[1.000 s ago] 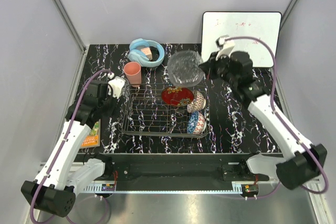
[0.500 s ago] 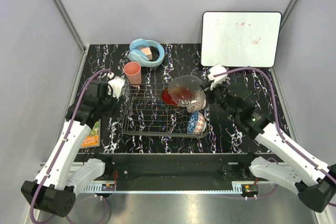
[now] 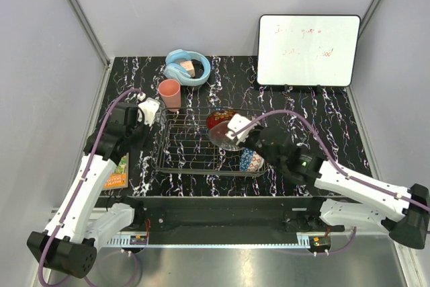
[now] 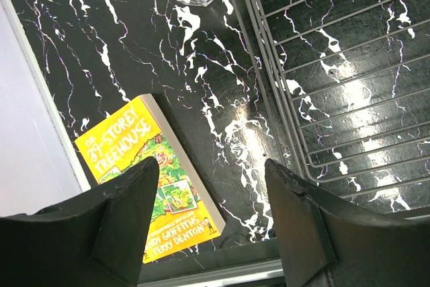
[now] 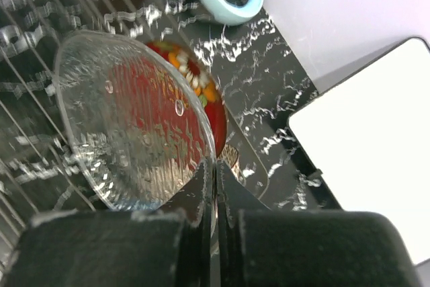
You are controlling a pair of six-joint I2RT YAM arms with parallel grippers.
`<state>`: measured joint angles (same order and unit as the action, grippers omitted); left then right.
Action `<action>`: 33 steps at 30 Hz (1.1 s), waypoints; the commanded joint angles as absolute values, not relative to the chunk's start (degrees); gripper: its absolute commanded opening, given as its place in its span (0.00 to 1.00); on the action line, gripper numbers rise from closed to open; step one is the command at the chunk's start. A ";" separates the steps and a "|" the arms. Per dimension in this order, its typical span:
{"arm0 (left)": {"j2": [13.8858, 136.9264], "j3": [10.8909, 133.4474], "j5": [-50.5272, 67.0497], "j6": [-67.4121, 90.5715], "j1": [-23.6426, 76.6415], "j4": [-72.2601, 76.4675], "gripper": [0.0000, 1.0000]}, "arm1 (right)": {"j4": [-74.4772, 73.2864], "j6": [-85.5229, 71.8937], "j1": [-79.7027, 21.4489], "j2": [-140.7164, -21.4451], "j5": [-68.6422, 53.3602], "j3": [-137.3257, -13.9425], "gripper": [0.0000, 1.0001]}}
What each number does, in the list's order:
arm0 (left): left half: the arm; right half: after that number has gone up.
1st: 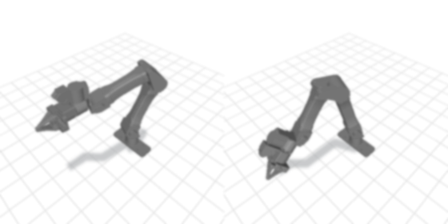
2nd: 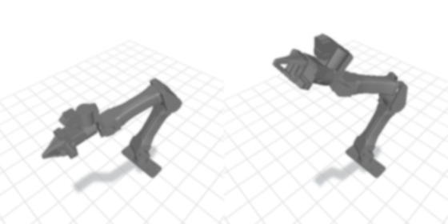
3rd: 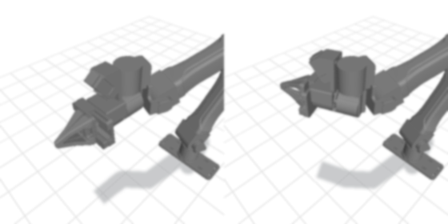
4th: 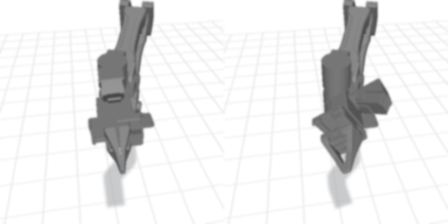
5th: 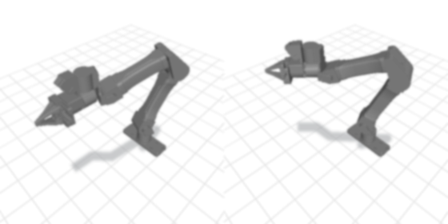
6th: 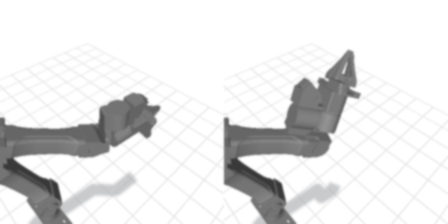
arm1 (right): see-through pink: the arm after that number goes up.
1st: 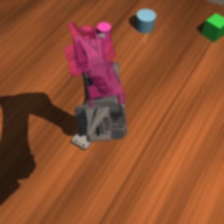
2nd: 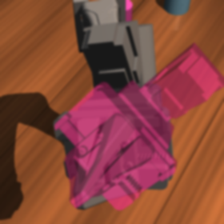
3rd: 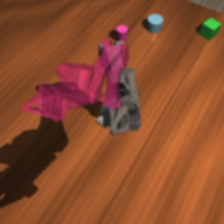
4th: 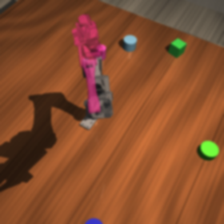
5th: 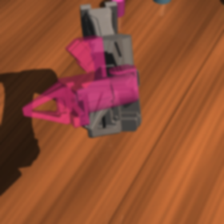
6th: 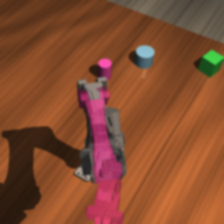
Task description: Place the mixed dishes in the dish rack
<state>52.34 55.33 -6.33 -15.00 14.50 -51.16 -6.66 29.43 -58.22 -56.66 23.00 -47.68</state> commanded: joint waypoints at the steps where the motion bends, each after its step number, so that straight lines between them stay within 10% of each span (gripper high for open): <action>1: 52.03 55.11 -7.38 -14.76 14.24 -50.01 0.68 | -1.86 40.84 -61.69 -59.23 29.79 -46.32 0.00; 33: 51.33 55.20 -7.47 -14.94 14.24 -49.48 0.68 | 2.46 51.86 -65.21 -65.38 27.77 -41.31 0.00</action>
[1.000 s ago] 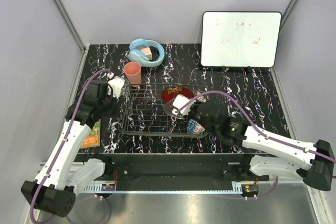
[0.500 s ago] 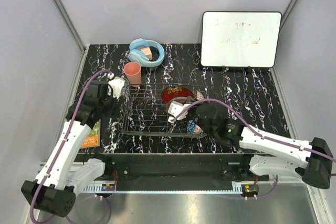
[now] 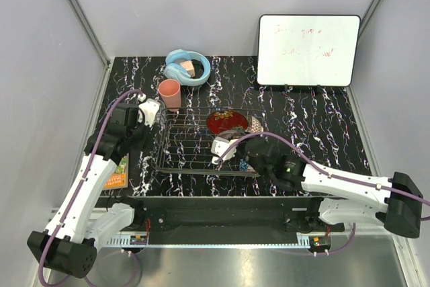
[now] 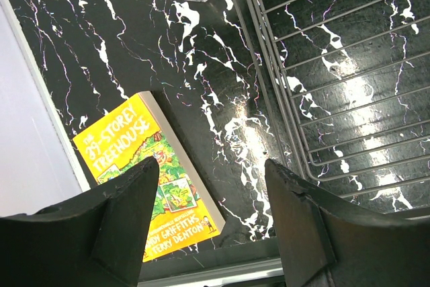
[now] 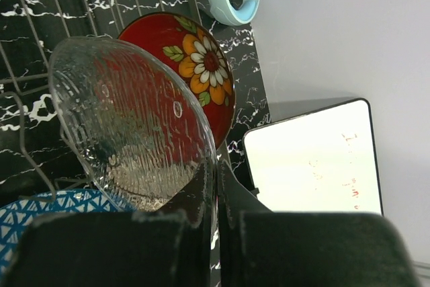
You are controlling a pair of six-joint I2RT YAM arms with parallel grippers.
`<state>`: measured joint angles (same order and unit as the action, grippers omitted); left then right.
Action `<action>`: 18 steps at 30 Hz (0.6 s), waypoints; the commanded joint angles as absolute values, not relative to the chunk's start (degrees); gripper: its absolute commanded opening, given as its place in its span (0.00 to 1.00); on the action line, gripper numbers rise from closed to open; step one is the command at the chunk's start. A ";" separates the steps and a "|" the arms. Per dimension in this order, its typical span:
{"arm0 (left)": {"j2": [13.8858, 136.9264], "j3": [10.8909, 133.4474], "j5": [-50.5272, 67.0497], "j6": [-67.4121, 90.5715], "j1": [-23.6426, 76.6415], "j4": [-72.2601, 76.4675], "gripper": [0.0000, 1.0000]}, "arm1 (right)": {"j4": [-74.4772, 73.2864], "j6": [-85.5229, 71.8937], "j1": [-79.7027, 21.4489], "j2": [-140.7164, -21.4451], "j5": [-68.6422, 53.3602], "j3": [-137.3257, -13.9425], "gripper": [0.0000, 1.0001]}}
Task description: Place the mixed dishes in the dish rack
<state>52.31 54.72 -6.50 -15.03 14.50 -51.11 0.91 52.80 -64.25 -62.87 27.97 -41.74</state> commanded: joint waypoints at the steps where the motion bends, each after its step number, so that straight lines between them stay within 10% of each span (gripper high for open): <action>1: 50.98 55.20 -7.56 -15.03 14.24 -49.40 0.68 | 2.46 51.68 -65.30 -65.91 27.77 -41.31 0.00; 18: 49.92 54.23 -8.26 -16.17 14.15 -48.96 0.68 | 0.44 52.29 -66.88 -71.81 30.05 -41.75 0.00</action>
